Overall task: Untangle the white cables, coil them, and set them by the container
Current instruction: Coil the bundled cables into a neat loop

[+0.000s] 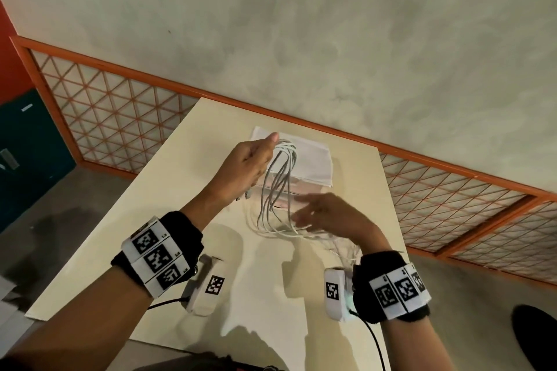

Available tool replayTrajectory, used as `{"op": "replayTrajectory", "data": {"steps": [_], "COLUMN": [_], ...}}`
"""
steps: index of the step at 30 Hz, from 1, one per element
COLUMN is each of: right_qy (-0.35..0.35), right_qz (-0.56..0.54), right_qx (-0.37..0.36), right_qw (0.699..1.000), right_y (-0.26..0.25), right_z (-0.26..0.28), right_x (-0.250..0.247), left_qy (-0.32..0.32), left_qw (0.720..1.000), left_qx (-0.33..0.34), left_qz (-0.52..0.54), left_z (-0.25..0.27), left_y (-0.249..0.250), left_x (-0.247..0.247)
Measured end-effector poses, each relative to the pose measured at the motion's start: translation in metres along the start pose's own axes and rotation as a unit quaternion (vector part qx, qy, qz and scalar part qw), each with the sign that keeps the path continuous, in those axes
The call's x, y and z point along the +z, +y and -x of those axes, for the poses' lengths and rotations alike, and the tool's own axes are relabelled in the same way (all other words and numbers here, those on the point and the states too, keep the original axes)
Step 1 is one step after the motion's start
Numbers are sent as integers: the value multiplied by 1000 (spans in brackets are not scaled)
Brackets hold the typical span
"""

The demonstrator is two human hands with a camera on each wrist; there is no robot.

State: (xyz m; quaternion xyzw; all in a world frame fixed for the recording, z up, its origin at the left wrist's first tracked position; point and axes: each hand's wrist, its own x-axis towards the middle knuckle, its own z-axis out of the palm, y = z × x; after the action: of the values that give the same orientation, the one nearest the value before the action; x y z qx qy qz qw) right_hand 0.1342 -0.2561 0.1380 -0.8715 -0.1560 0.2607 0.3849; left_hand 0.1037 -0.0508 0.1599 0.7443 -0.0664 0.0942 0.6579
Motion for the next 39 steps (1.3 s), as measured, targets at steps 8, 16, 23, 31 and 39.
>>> {"op": "replayTrajectory", "data": {"steps": [8,16,23,31,39], "right_qy": [117,55,195,192,126], "right_qz": [-82,-232,-278,-209,-173], "right_qx": [-177,-130,-108,-85,-57], "right_qw": [974,962,934,955,975], "right_y": [-18,-1,-36,-47,-46], "right_z": [-25,-17,-24,-21,-14], "right_x": [16,31,30,42,34], "left_qy": [-84,-1,-21,3,-23], "left_qw": [993,986,988,988,993], "left_qx": [-36,-76,-59,-74,-73], "left_qz": [70,146,142,132,87], "left_z": [3,-5,0,-1,-3], "left_y": [4,-5,-27,-30,-31], "left_x": [3,-14,20,31,29]}}
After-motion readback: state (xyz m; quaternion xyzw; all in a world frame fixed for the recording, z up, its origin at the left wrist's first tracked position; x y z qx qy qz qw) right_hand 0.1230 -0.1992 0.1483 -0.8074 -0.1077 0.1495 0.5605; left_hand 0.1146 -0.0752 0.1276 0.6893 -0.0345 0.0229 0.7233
